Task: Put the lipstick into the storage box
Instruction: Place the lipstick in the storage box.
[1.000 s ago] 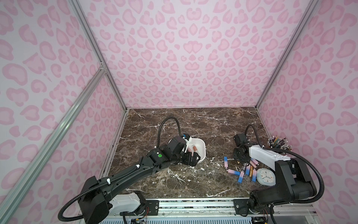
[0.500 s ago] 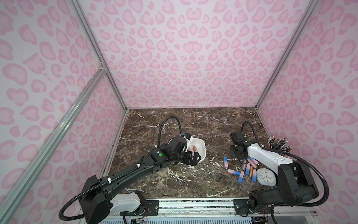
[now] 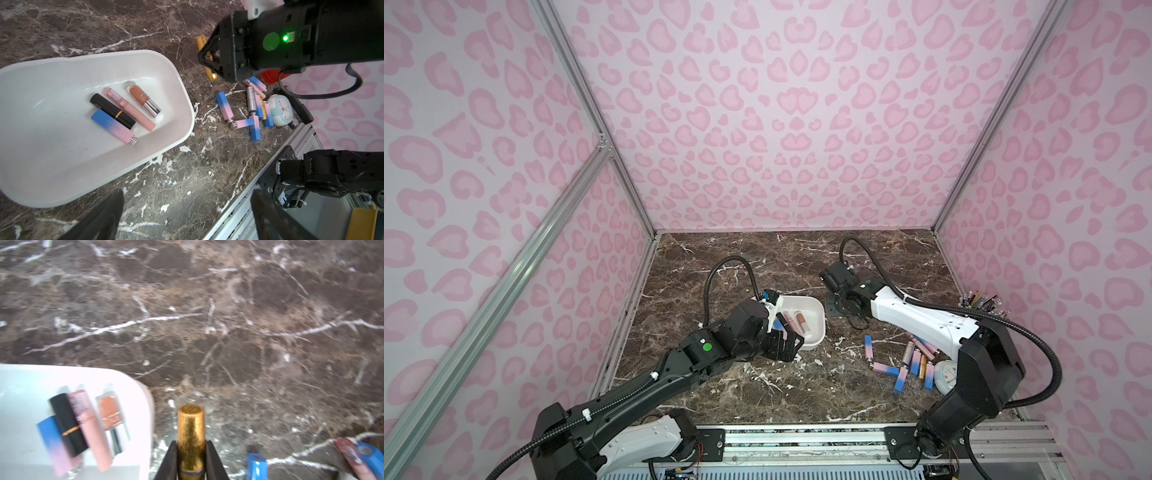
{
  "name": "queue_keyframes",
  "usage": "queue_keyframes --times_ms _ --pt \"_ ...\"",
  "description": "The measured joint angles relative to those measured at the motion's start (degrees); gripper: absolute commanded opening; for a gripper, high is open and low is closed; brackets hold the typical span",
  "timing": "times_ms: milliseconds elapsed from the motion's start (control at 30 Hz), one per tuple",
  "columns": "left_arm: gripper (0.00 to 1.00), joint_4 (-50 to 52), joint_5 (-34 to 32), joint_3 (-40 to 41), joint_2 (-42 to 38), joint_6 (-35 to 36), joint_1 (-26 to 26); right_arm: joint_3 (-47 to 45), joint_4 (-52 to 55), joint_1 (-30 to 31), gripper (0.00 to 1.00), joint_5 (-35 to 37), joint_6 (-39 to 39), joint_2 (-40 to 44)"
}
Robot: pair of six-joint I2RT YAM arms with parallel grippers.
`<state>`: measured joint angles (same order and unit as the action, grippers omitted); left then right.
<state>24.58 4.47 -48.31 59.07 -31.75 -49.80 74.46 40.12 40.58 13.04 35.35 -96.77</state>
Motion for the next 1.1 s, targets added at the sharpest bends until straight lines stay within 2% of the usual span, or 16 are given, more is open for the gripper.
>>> queue_keyframes --times_ms 333,600,767,900,1033,1100 --pt "0.98 6.6 -6.3 1.0 -11.4 -1.5 0.2 14.4 1.6 8.5 0.24 -0.8 -0.4 -15.0" --pt "0.98 10.9 -9.4 1.9 -15.4 -2.4 0.2 14.8 0.3 10.7 0.29 -4.0 -0.4 -19.6" --pt "0.98 11.5 -9.6 1.9 -15.4 -2.8 0.2 11.9 -1.7 10.7 0.49 -6.1 -0.4 -18.8" --pt "0.98 11.4 -9.6 1.9 -14.6 -2.7 0.2 8.8 -2.9 10.4 0.59 -6.4 -0.6 -14.0" --pt "0.98 11.0 -9.2 1.8 -13.1 -2.7 0.3 4.6 -3.0 7.5 0.61 -4.3 -1.7 -7.1" --pt "0.98 10.4 -8.8 1.5 -11.6 -2.4 0.3 0.5 -2.9 3.6 0.61 -2.8 -2.0 -2.2"
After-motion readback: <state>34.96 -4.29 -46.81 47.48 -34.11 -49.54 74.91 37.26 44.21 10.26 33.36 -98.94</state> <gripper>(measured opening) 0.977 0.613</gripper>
